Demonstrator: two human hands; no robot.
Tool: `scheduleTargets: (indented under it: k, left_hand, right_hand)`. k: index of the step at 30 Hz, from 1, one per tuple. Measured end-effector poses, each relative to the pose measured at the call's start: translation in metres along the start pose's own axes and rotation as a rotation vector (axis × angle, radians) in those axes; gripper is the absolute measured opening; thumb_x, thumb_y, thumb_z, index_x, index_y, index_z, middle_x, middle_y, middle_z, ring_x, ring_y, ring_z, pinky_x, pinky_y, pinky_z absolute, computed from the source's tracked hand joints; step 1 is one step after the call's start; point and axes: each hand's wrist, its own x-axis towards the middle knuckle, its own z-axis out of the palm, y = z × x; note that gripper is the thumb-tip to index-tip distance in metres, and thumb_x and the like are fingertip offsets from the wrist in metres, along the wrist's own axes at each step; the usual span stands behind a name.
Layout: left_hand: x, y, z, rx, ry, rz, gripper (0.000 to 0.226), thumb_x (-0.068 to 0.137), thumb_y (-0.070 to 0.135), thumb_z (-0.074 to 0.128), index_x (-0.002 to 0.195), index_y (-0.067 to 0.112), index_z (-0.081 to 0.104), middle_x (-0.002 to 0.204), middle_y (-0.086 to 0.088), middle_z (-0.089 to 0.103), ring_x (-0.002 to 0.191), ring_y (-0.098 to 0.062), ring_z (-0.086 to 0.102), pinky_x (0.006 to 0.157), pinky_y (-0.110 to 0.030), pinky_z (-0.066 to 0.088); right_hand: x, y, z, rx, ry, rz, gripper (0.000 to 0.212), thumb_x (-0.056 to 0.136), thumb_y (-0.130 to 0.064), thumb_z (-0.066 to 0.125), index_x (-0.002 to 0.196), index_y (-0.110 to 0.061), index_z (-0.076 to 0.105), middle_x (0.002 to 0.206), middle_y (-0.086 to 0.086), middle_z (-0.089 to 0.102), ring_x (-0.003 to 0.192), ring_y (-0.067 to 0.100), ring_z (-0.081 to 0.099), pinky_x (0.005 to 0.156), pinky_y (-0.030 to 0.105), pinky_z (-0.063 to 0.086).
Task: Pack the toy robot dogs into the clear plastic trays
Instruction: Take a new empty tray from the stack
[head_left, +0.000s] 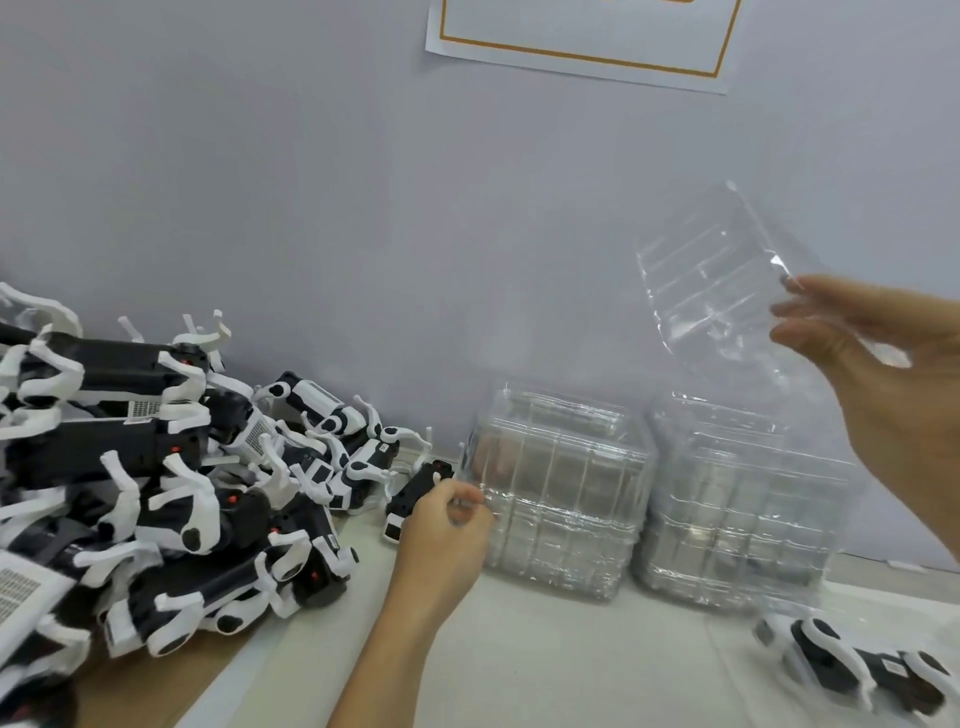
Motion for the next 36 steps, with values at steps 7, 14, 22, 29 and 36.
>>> scheduleTargets:
  k: [7, 14, 22, 29, 36]
  left_hand:
    - [-0.005, 0.022, -0.003, -0.251, 0.044, 0.141, 0.018, 0.101, 0.01, 0.052, 0.093, 0.015, 0.067, 0.074, -0.002, 0.07, 0.059, -0.015, 0.066, 0.055, -0.023, 0.052]
    - [-0.021, 0.061, -0.019, -0.612, -0.052, 0.239, 0.034, 0.093, 0.06, 0.05, 0.116, 0.039, 0.063, 0.104, 0.003, 0.07, 0.09, -0.02, 0.073, 0.071, -0.034, 0.06]
    - [-0.025, 0.065, -0.024, -0.306, -0.06, 0.321, 0.05, 0.07, 0.042, 0.074, 0.117, 0.052, 0.061, 0.129, 0.005, 0.057, 0.119, -0.024, 0.062, 0.102, -0.057, 0.049]
    - [-0.019, 0.056, -0.043, -0.26, -0.256, 0.311, 0.05, 0.07, 0.036, 0.072, 0.118, 0.045, 0.065, 0.121, 0.003, 0.066, 0.098, -0.023, 0.072, 0.069, -0.032, 0.057]
    - [-0.016, 0.049, -0.043, -0.189, -0.403, 0.321, 0.057, 0.072, 0.041, 0.073, 0.127, 0.04, 0.061, 0.123, 0.009, 0.066, 0.104, -0.028, 0.071, 0.076, -0.035, 0.057]
  right_hand:
    - [-0.069, -0.045, 0.029, 0.155, -0.087, -0.017, 0.029, 0.069, -0.027, 0.084, 0.097, -0.031, 0.078, 0.094, -0.021, 0.075, 0.086, -0.001, 0.07, 0.081, 0.008, 0.049]
    - [-0.102, -0.033, 0.076, -0.039, -0.243, -0.186, 0.014, 0.075, -0.02, 0.084, 0.087, -0.026, 0.082, 0.088, -0.022, 0.072, 0.082, 0.01, 0.063, 0.075, 0.045, 0.051]
    - [-0.113, -0.044, 0.096, -0.083, -0.346, -0.234, 0.027, 0.071, -0.035, 0.08, 0.098, -0.034, 0.078, 0.094, -0.024, 0.07, 0.085, 0.005, 0.06, 0.085, 0.038, 0.047]
    - [-0.093, -0.03, 0.054, -0.003, -0.053, 0.071, 0.029, 0.087, -0.036, 0.063, 0.115, -0.04, 0.068, 0.118, -0.023, 0.063, 0.119, 0.003, 0.054, 0.1, 0.019, 0.041]
    - [-0.096, 0.003, 0.032, 0.059, -0.33, 0.488, 0.039, 0.077, -0.06, 0.061, 0.116, -0.055, 0.063, 0.122, -0.029, 0.061, 0.115, -0.004, 0.056, 0.088, 0.026, 0.048]
